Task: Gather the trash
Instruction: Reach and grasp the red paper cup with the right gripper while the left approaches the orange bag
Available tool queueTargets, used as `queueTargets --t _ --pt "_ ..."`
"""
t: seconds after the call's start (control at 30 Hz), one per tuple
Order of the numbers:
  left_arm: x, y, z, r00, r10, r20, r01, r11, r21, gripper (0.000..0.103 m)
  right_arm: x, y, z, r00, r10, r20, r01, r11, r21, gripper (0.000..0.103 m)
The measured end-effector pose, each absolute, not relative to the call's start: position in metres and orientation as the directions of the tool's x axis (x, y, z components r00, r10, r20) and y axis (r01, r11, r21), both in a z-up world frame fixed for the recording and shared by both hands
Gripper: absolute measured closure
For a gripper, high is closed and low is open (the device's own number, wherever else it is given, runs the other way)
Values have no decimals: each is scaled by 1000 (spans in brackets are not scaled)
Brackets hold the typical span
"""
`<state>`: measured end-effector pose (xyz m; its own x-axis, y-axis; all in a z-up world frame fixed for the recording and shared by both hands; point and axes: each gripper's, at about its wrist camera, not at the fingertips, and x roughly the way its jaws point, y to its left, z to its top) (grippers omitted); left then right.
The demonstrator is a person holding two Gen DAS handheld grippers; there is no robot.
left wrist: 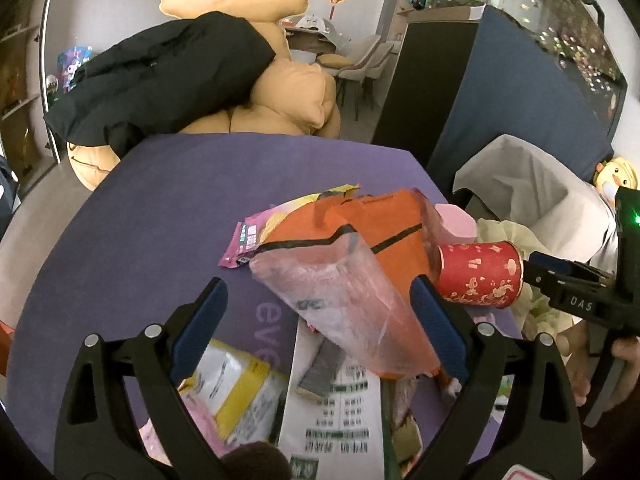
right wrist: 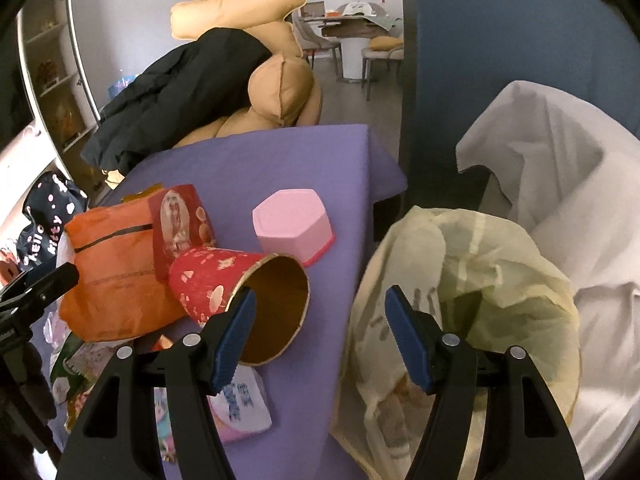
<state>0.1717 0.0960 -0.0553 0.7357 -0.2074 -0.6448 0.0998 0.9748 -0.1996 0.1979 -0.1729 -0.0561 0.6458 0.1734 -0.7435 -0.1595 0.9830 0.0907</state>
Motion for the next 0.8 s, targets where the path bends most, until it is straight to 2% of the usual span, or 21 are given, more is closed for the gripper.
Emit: queueTargets --t 0.37,0.67,0.8 --pt "162 134 -43 766 -235 -599 67 955 -289 15 187 -174 -44 670 189 -718 -169 981 100 40" --pt "156 148 -52 714 -255 -652 61 951 -304 13 152 -161 -40 637 268 -722 -234 961 150 40" --pt "153 150 -50 714 -286 -639 72 938 -340 13 136 -144 -44 619 267 -739 -292 951 99 40"
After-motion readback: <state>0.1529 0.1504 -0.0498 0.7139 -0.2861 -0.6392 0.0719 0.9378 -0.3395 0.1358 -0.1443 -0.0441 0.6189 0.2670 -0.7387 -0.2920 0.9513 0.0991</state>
